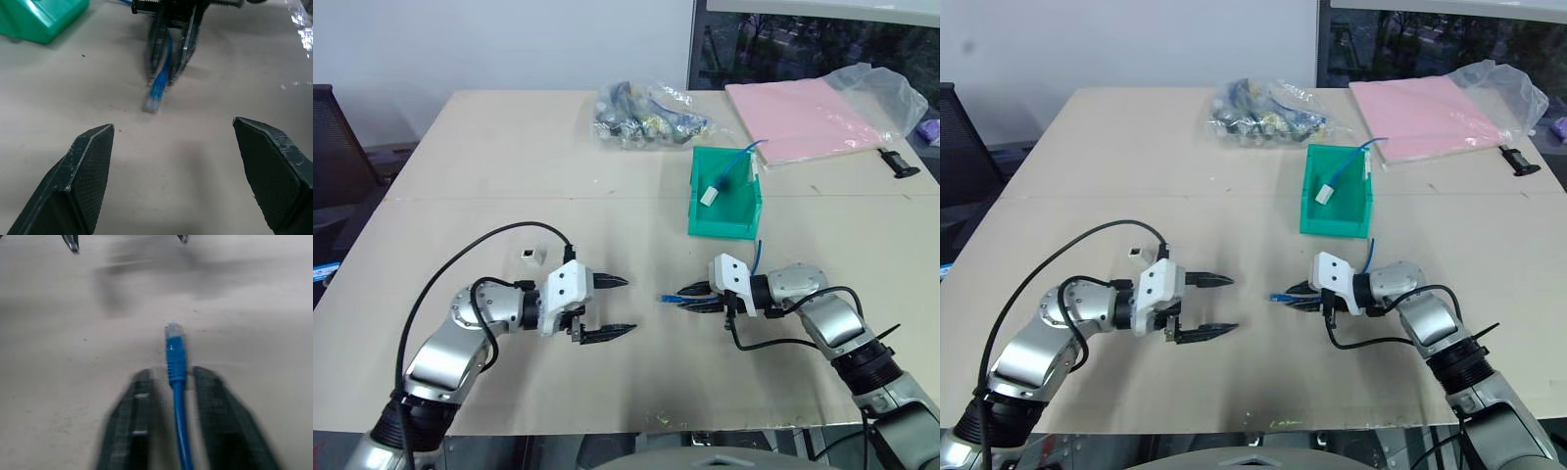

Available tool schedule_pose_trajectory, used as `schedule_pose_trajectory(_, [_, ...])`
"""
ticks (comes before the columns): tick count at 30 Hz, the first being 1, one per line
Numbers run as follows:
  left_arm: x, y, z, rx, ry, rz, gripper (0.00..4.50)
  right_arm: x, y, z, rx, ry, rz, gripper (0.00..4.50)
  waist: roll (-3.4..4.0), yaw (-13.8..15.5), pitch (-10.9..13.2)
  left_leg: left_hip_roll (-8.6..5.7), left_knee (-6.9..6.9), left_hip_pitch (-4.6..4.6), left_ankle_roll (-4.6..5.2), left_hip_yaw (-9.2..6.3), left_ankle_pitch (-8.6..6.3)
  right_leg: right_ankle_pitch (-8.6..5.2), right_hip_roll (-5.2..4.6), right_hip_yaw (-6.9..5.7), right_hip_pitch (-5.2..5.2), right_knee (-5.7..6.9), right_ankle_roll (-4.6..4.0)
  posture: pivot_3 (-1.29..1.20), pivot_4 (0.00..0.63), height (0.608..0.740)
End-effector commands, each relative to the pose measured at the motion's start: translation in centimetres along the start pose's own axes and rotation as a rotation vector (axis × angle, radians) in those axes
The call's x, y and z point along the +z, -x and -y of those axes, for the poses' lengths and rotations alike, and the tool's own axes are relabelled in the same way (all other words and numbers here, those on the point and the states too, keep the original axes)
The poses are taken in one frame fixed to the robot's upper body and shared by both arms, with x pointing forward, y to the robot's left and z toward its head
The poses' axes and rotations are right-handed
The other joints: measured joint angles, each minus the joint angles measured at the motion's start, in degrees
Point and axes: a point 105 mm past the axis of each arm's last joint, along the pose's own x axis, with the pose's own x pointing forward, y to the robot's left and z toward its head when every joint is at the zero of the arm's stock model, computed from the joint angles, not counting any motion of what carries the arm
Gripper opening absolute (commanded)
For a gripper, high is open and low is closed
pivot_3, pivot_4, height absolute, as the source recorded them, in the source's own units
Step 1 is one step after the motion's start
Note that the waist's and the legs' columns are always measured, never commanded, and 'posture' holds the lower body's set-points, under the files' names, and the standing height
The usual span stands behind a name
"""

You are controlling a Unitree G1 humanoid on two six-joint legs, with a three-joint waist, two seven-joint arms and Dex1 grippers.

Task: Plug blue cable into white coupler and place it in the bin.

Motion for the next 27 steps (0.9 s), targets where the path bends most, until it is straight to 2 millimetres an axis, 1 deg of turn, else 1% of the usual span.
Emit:
schedule_pose_trajectory(1, [0.0, -0.5, -0.2, -0.036, -0.044, -0.007, 3.97, 1.1, 1.7, 0.8, -0.079, 0.012, 0.051, 3.09, 0.0, -0.1, 0.0, 0.0, 0.0, 0.0, 0.0, 0.01, 0.0, 0.0, 0.0, 0.0, 0.0, 0.0, 0.0, 0.0, 0.15, 0.74])
schedule_pose_trajectory(2, [-0.1, -0.8, -0.2, -0.053, -0.048, -0.01, 3.97, 1.5, 2.4, 1.1, -0.124, 0.007, 0.082, 3.53, 0.0, 0.1, 0.0, 0.0, 0.0, -0.01, 0.0, 0.01, 0.0, 0.0, 0.0, 0.0, 0.0, 0.0, 0.0, 0.0, 0.15, 0.74])
schedule_pose_trajectory(3, [-0.2, -1.0, -0.3, -0.067, -0.053, -0.011, 3.97, 1.8, 3.1, 1.5, -0.18, 0.01, 0.121, 4.08, 0.0, 0.2, 0.0, -0.01, 0.0, -0.05, 0.0, 0.0, 0.0, 0.0, 0.0, 0.0, -0.01, -0.01, 0.0, 0.0, 0.15, 0.74])
schedule_pose_trajectory(4, [-0.3, -1.4, -0.5, -0.074, -0.055, -0.012, 3.97, 2.0, 3.8, 1.6, -0.231, -0.002, 0.155, 4.45, 0.0, 0.1, 0.0, -0.01, 0.0, -0.06, 0.0, -0.02, 0.0, 0.0, 0.0, -0.01, -0.01, -0.02, 0.0, 0.0, 0.15, 0.74])
schedule_pose_trajectory(5, [-0.5, -1.7, -0.8, -0.076, -0.055, -0.013, 3.97, 2.0, 4.4, 1.5, -0.26, -0.015, 0.176, 4.45, 0.0, 0.2, 0.0, -0.01, 0.0, -0.08, 0.0, -0.01, 0.0, 0.01, 0.0, -0.01, -0.02, -0.02, 0.01, 0.0, 0.15, 0.74])
schedule_pose_trajectory(9, [-0.9, -3.6, -2.5, -0.098, -0.079, -0.017, 3.97, 0.9, 6.9, -0.8, -0.331, -0.091, 0.187, 4.45, -0.01, 0.3, 0.0, -0.02, 0.03, -0.09, 0.0, -0.03, 0.0, 0.02, 0.0, -0.03, -0.02, 0.0, 0.03, 0.0, 0.15, 0.74])
schedule_pose_trajectory(10, [-0.9, -3.9, -2.7, -0.108, -0.089, -0.016, 3.97, 0.8, 7.3, -1.1, -0.35, -0.1, 0.189, 4.45, -0.01, 0.2, 0.0, -0.02, 0.03, -0.1, 0.0, -0.03, 0.0, 0.02, 0.0, -0.04, -0.01, 0.0, 0.04, 0.0, 0.15, 0.74])
schedule_pose_trajectory(12, [-0.8, -4.6, -3.2, -0.126, -0.097, -0.007, 3.97, 0.8, 7.6, -1.6, -0.374, -0.103, 0.184, 4.45, -0.02, -0.4, 0.0, -0.03, 0.04, -0.09, 0.0, 0.01, 0.0, 0.04, 0.02, -0.02, -0.01, 0.03, 0.06, 0.0, 0.15, 0.74])
schedule_pose_trajectory(14, [-0.8, -5.1, -3.2, -0.166, -0.109, -0.01, 3.97, 0.9, 7.8, -1.9, -0.396, -0.105, 0.181, 4.45, -0.03, -0.9, 0.0, -0.02, 0.04, -0.07, 0.0, 0.14, 0.0, 0.08, 0.02, 0.1, -0.01, 0.09, 0.13, 0.0, 0.15, 0.74])
schedule_pose_trajectory(18, [-1.0, -5.6, -2.8, -0.24, -0.133, -0.024, 3.97, 1.0, 7.9, -1.8, -0.442, -0.109, 0.18, 4.45, -0.04, -1.5, 0.0, -0.02, 0.05, -0.01, 0.01, 0.12, 0.0, 0.11, 0.08, 0.12, -0.01, 0.09, 0.21, 0.0, 0.15, 0.74])
schedule_pose_trajectory(21, [-2.0, -5.5, -2.6, -0.283, -0.18, -0.083, 3.18, 0.9, 8.0, -1.8, -0.466, -0.109, 0.173, 4.5, -0.04, -1.3, 0.0, -0.02, 0.06, -0.03, 0.01, 0.09, 0.01, 0.11, 0.09, 0.11, -0.01, 0.08, 0.21, 0.0, 0.15, 0.74])
schedule_pose_trajectory(22, [-2.3, -5.4, -2.6, -0.292, -0.187, -0.098, 2.77, 0.9, 8.0, -1.8, -0.469, -0.109, 0.173, 4.5, -0.05, -1.4, 0.0, -0.02, 0.06, -0.04, 0.01, 0.09, 0.01, 0.11, 0.09, 0.11, -0.01, 0.06, 0.21, 0.0, 0.15, 0.74])
schedule_pose_trajectory(24, [-2.7, -5.2, -2.5, -0.302, -0.194, -0.119, 1.75, 0.9, 8.1, -1.7, -0.474, -0.11, 0.171, 4.5, -0.06, -1.4, 0.0, -0.03, 0.06, -0.06, 0.01, 0.11, 0.0, 0.12, 0.08, 0.15, -0.01, 0.03, 0.21, 0.0, 0.15, 0.74])
schedule_pose_trajectory(25, [-2.8, -5.1, -2.5, -0.304, -0.196, -0.124, 1.36, 0.9, 8.1, -1.7, -0.476, -0.11, 0.17, 4.5, -0.07, -1.4, 0.0, -0.03, 0.06, -0.05, 0.01, 0.12, 0.0, 0.11, 0.08, 0.16, -0.01, 0.02, 0.21, 0.0, 0.15, 0.74])
schedule_pose_trajectory(26, [-2.9, -5.1, -2.5, -0.303, -0.197, -0.125, 0.82, 0.8, 8.1, -1.7, -0.477, -0.11, 0.168, 4.5, -0.07, -1.4, 0.0, -0.03, 0.06, -0.05, 0.02, 0.13, 0.0, 0.11, 0.08, 0.17, -0.01, 0.02, 0.21, 0.0, 0.15, 0.74])
schedule_pose_trajectory(27, [-2.9, -5.1, -2.5, -0.301, -0.197, -0.123, 0.46, 0.8, 8.1, -1.7, -0.476, -0.111, 0.166, 4.5, -0.07, -1.5, 0.0, -0.03, 0.06, -0.04, 0.02, 0.13, 0.0, 0.11, 0.08, 0.17, -0.01, 0.02, 0.21, 0.0, 0.15, 0.74])
